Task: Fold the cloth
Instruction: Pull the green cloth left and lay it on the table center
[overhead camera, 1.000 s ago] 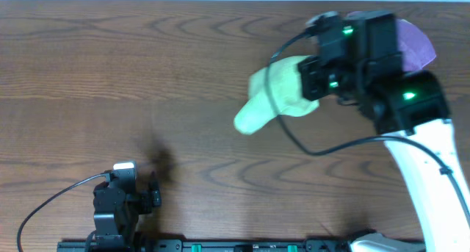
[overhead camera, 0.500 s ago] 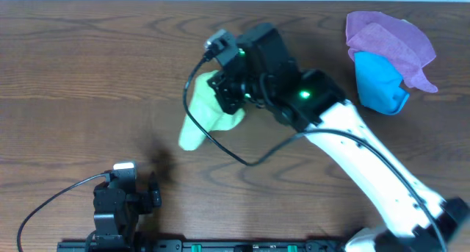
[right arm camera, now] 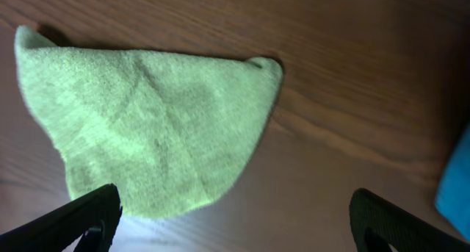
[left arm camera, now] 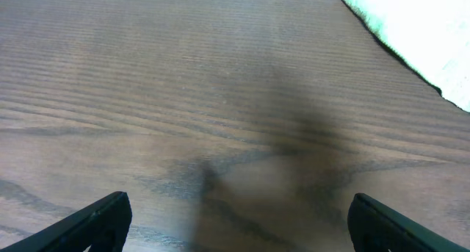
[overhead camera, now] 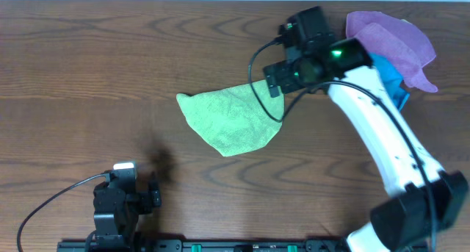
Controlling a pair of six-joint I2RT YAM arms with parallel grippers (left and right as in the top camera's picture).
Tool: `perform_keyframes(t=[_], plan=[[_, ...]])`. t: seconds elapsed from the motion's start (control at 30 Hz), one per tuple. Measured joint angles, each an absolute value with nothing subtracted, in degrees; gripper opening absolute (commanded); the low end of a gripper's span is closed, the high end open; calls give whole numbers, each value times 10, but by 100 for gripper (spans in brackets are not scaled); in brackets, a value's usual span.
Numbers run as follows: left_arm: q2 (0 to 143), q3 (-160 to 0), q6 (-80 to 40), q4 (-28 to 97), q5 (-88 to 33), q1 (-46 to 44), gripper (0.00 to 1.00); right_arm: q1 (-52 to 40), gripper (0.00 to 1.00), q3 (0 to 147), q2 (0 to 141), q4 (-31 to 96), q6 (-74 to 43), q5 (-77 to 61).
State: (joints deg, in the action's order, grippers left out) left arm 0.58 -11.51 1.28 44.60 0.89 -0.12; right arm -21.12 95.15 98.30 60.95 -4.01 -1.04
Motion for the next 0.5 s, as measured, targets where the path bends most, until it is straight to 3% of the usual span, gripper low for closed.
perform_keyframes(t=[0.5], plan=[[6, -113, 4, 435, 3, -1, 95, -213, 99, 915, 963, 621, -8, -155]])
